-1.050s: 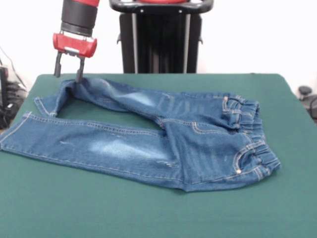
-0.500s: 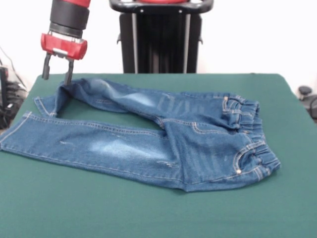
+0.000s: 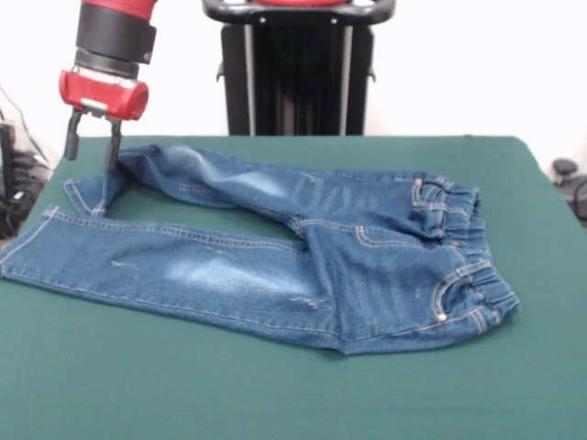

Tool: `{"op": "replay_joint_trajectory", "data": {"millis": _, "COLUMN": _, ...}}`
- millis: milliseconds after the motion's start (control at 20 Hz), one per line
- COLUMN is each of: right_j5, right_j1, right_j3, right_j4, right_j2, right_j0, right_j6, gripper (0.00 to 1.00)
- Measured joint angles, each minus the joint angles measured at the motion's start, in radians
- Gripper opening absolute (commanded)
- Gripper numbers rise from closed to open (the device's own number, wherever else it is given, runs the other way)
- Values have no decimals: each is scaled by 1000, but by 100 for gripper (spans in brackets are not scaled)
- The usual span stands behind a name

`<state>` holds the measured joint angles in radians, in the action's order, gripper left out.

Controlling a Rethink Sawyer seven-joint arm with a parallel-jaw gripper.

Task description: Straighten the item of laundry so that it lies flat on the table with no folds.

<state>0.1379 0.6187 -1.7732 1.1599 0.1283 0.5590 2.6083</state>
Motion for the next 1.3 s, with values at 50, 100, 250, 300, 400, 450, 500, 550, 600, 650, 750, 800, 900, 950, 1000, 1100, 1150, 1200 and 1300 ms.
{"op": "replay_joint_trajectory", "data": {"millis": 50, "right_j5": -10, "right_j1": 4, "right_j3": 1, "right_j4": -1, "right_j2": -8, "right_j0": 9, "right_j6": 0, "gripper": 100}}
{"op": "replay_joint_trajectory", "data": {"millis": 100, "right_j5": -16, "right_j1": 6, "right_j3": 1, "right_j4": -1, "right_j2": -12, "right_j0": 13, "right_j6": 0, "gripper": 100}}
{"op": "replay_joint_trajectory", "data": {"millis": 250, "right_j5": -45, "right_j1": 6, "right_j3": 2, "right_j4": 0, "right_j2": -1, "right_j0": 4, "right_j6": 0, "gripper": 100}}
{"op": "replay_joint_trajectory", "data": {"millis": 300, "right_j5": -45, "right_j1": 4, "right_j3": 3, "right_j4": -1, "right_j2": 4, "right_j0": -2, "right_j6": 0, "gripper": 100}}
{"op": "replay_joint_trajectory", "data": {"millis": 400, "right_j5": -45, "right_j1": 0, "right_j3": 4, "right_j4": -1, "right_j2": 16, "right_j0": -21, "right_j6": 0, "gripper": 100}}
{"op": "replay_joint_trajectory", "data": {"millis": 450, "right_j5": -45, "right_j1": -4, "right_j3": 4, "right_j4": -1, "right_j2": 24, "right_j0": -38, "right_j6": 0, "gripper": 100}}
{"op": "replay_joint_trajectory", "data": {"millis": 500, "right_j5": -45, "right_j1": -5, "right_j3": 4, "right_j4": -1, "right_j2": 27, "right_j0": -47, "right_j6": 0, "gripper": 100}}
{"op": "replay_joint_trajectory", "data": {"millis": 550, "right_j5": -45, "right_j1": -6, "right_j3": 4, "right_j4": -1, "right_j2": 27, "right_j0": -52, "right_j6": 0, "gripper": 100}}
{"op": "replay_joint_trajectory", "data": {"millis": 600, "right_j5": -45, "right_j1": -6, "right_j3": 4, "right_j4": -1, "right_j2": 27, "right_j0": -56, "right_j6": 0, "gripper": 100}}
{"op": "replay_joint_trajectory", "data": {"millis": 650, "right_j5": -45, "right_j1": -6, "right_j3": 4, "right_j4": -1, "right_j2": 27, "right_j0": -60, "right_j6": 0, "gripper": 100}}
{"op": "replay_joint_trajectory", "data": {"millis": 750, "right_j5": -44, "right_j1": -7, "right_j3": 5, "right_j4": -1, "right_j2": 31, "right_j0": -67, "right_j6": 0, "gripper": 100}}
{"op": "replay_joint_trajectory", "data": {"millis": 800, "right_j5": -42, "right_j1": -12, "right_j3": 7, "right_j4": -4, "right_j2": 39, "right_j0": -74, "right_j6": 0, "gripper": 100}}
{"op": "replay_joint_trajectory", "data": {"millis": 900, "right_j5": -25, "right_j1": -37, "right_j3": 19, "right_j4": -26, "right_j2": 75, "right_j0": -103, "right_j6": 0, "gripper": 100}}
{"op": "replay_joint_trajectory", "data": {"millis": 950, "right_j5": -15, "right_j1": -50, "right_j3": 24, "right_j4": -41, "right_j2": 93, "right_j0": -118, "right_j6": 0, "gripper": 100}}
{"op": "replay_joint_trajectory", "data": {"millis": 1000, "right_j5": 2, "right_j1": -70, "right_j3": 31, "right_j4": -65, "right_j2": 118, "right_j0": -138, "right_j6": 0, "gripper": 100}}
{"op": "replay_joint_trajectory", "data": {"millis": 1100, "right_j5": 60, "right_j1": -130, "right_j3": 48, "right_j4": -142, "right_j2": 191, "right_j0": -198, "right_j6": 0, "gripper": 100}}
{"op": "replay_joint_trajectory", "data": {"millis": 1150, "right_j5": 85, "right_j1": -154, "right_j3": 53, "right_j4": -173, "right_j2": 217, "right_j0": -220, "right_j6": 0, "gripper": 100}}
{"op": "replay_joint_trajectory", "data": {"millis": 1200, "right_j5": 96, "right_j1": -164, "right_j3": 54, "right_j4": -186, "right_j2": 227, "right_j0": -228, "right_j6": 0, "gripper": 100}}
{"op": "replay_joint_trajectory", "data": {"millis": 1300, "right_j5": 161, "right_j1": -223, "right_j3": 63, "right_j4": -250, "right_j2": 274, "right_j0": -268, "right_j6": 0, "gripper": 100}}
